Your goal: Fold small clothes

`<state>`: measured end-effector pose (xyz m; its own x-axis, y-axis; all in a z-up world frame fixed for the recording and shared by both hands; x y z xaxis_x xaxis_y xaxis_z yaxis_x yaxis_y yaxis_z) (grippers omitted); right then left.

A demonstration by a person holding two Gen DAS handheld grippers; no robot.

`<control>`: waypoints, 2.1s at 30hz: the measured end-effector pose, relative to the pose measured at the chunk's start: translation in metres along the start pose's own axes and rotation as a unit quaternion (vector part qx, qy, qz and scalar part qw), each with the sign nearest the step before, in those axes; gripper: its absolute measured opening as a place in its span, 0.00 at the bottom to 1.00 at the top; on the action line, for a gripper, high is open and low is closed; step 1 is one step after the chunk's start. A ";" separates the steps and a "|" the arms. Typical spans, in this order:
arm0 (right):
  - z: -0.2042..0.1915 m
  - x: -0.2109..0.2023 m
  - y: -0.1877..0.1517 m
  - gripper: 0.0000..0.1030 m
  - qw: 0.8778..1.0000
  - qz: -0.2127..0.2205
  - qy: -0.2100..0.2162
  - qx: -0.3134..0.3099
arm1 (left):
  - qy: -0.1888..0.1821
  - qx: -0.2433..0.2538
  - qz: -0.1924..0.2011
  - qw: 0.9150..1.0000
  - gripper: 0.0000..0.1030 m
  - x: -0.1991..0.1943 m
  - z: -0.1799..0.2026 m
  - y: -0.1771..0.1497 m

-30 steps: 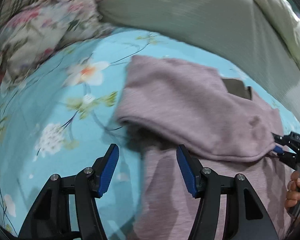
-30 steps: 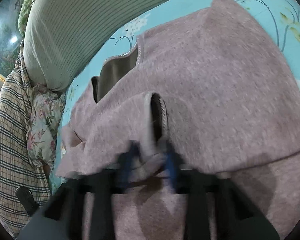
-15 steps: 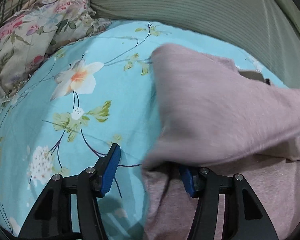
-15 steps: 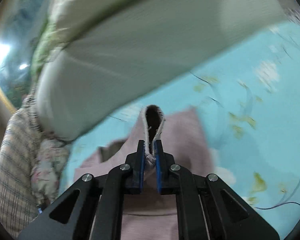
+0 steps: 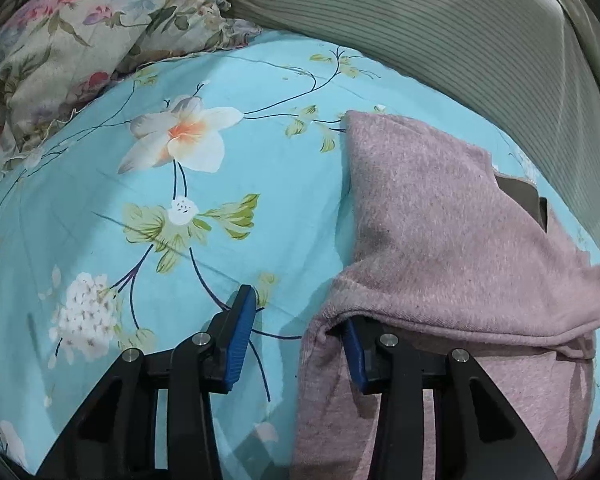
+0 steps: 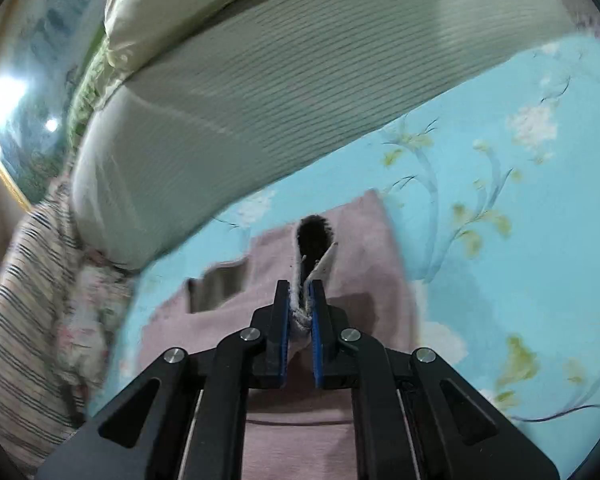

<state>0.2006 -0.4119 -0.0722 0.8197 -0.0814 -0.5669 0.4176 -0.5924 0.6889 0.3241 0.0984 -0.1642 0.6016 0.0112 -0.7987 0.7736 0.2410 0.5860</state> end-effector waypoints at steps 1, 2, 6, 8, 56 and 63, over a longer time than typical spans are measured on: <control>0.015 0.010 -0.012 0.10 0.998 -0.039 -0.043 -0.003 | -0.001 -0.002 0.000 1.000 0.40 0.000 0.000 0.000; 0.024 0.015 -0.019 0.11 0.996 -0.058 -0.067 -0.001 | -0.002 -0.003 -0.001 1.000 0.40 0.000 0.000 -0.001; 0.039 -0.001 -0.026 0.19 0.994 -0.037 -0.099 0.010 | -0.007 -0.005 -0.002 1.000 0.40 0.000 -0.001 0.000; 0.024 -0.014 -0.020 0.20 0.995 -0.001 -0.098 -0.008 | -0.009 -0.008 -0.003 1.000 0.41 0.001 -0.002 0.000; 0.026 -0.248 -0.266 0.50 0.970 -0.199 0.099 -0.102 | -0.091 0.205 -0.104 0.969 0.47 -0.174 -0.056 -0.274; 0.030 -0.250 -0.275 0.50 0.968 -0.197 0.139 -0.076 | -0.131 0.186 -0.122 0.966 0.42 -0.174 -0.061 -0.290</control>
<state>-0.1313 -0.2525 -0.1333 0.6494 0.3576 -0.6712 0.7552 -0.4072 0.5137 -0.0170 0.0863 -0.2035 0.3840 -0.2596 -0.8861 0.8876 -0.1605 0.4317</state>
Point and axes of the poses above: each gripper's, at about its wrist camera, not at the fingertips, and x roughly the way its jaws point, z to its right, y to its top, the point moved 8 cm from there along x, roughly the way its jaws point, and after that the axes turned 4 degrees about y, right-handed, at the moved point
